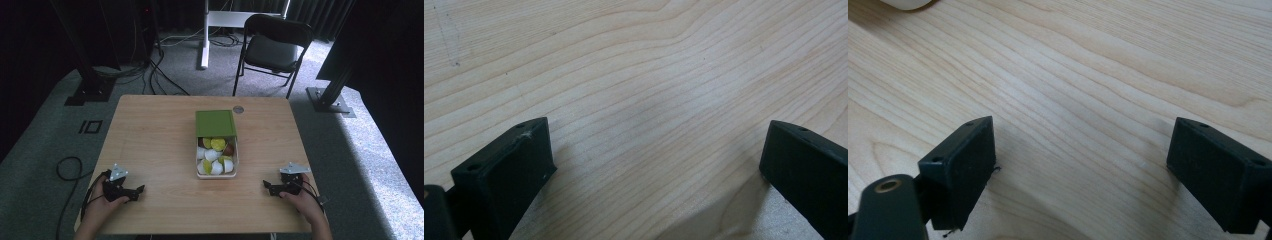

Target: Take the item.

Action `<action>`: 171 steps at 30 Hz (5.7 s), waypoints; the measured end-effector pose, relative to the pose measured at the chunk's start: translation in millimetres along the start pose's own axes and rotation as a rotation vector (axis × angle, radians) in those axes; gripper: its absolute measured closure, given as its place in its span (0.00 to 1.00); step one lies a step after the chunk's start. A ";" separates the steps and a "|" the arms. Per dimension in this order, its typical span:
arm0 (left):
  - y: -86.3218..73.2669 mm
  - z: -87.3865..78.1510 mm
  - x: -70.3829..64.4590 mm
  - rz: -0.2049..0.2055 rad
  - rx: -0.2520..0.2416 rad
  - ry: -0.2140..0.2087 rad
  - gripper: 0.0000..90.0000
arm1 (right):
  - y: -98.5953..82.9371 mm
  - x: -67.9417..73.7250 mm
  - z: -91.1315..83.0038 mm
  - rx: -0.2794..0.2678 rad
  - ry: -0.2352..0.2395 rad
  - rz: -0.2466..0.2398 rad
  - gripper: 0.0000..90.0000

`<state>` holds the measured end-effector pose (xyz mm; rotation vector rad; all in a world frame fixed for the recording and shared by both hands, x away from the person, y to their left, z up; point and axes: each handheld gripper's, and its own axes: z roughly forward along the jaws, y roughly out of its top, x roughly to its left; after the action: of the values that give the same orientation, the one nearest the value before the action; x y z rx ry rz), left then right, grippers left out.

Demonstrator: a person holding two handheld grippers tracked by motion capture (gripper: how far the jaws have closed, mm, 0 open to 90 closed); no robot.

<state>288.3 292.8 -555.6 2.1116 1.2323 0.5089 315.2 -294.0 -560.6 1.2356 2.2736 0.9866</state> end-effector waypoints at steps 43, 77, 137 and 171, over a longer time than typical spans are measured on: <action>0.1 -0.1 0.2 0.003 0.001 0.000 0.02 | 45.9 18.2 -32.1 -0.166 -0.056 0.062 0.16; 0.1 -0.1 0.1 0.000 0.001 -0.001 0.02 | 124.2 93.8 -48.6 -0.308 0.080 -0.120 0.16; 0.0 0.0 0.1 0.002 0.000 0.000 0.02 | 101.6 175.1 36.7 -0.183 -0.004 -0.076 0.42; 0.0 0.0 0.1 0.001 0.000 0.000 0.02 | 118.5 168.7 27.0 -0.240 0.059 -0.070 0.44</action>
<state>288.3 292.9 -555.6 2.1125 1.2308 0.5093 307.8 -98.0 -491.5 1.0322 2.1493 1.2424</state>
